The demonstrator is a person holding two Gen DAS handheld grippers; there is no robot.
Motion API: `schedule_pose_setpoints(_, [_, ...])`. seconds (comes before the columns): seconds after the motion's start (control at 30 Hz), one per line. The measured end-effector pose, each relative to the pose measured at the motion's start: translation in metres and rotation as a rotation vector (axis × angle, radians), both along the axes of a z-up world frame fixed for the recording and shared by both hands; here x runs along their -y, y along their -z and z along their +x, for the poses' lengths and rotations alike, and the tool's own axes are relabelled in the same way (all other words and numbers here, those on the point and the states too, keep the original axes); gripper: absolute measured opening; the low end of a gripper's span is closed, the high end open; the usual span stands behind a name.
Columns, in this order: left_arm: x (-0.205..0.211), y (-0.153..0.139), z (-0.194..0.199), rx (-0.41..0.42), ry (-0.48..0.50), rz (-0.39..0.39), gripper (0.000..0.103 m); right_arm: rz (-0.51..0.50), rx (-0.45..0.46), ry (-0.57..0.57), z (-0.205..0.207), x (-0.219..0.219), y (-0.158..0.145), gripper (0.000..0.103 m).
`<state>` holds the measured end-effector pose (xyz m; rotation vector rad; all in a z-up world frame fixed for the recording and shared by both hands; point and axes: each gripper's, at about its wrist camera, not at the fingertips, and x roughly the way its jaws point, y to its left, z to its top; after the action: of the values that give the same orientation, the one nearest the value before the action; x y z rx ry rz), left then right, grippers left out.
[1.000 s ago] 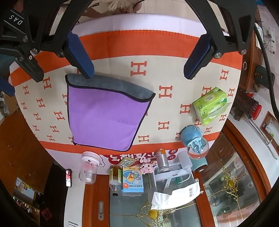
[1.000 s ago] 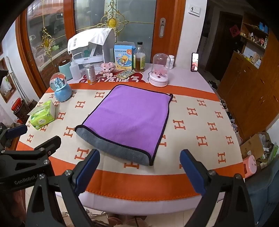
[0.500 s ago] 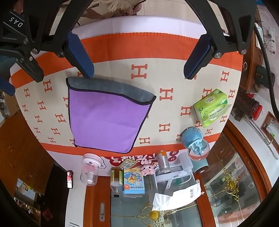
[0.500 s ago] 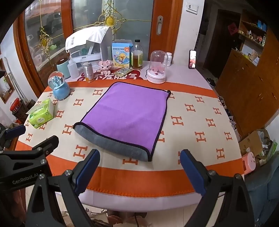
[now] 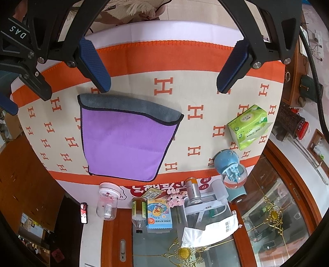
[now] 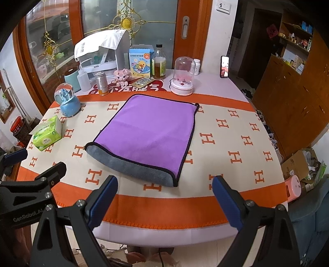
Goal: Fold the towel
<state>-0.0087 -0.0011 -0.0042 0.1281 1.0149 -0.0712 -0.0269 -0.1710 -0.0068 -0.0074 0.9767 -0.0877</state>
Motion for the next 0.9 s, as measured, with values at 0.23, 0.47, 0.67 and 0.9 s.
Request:
schedule_pose_setpoints(0.23, [0.0,0.0,0.0,0.003,-0.001,0.0,0.102,0.001,-0.001,-0.001,0.0,-0.001,0.001,0.094])
schedule_pose_setpoints(0.47, [-0.001,-0.001,-0.001,0.004,-0.001,0.0,0.102,0.004,-0.008,0.003,0.002,-0.002,0.002,0.094])
schedule_pose_setpoints(0.67, [-0.004,-0.004,0.0,0.004,0.002,0.001,0.102,0.0,-0.018,0.001,0.006,-0.008,0.005,0.094])
schedule_pose_setpoints(0.9, [-0.01,-0.006,0.003,0.005,0.018,-0.003,0.102,0.003,-0.025,0.013,0.009,-0.01,0.006,0.094])
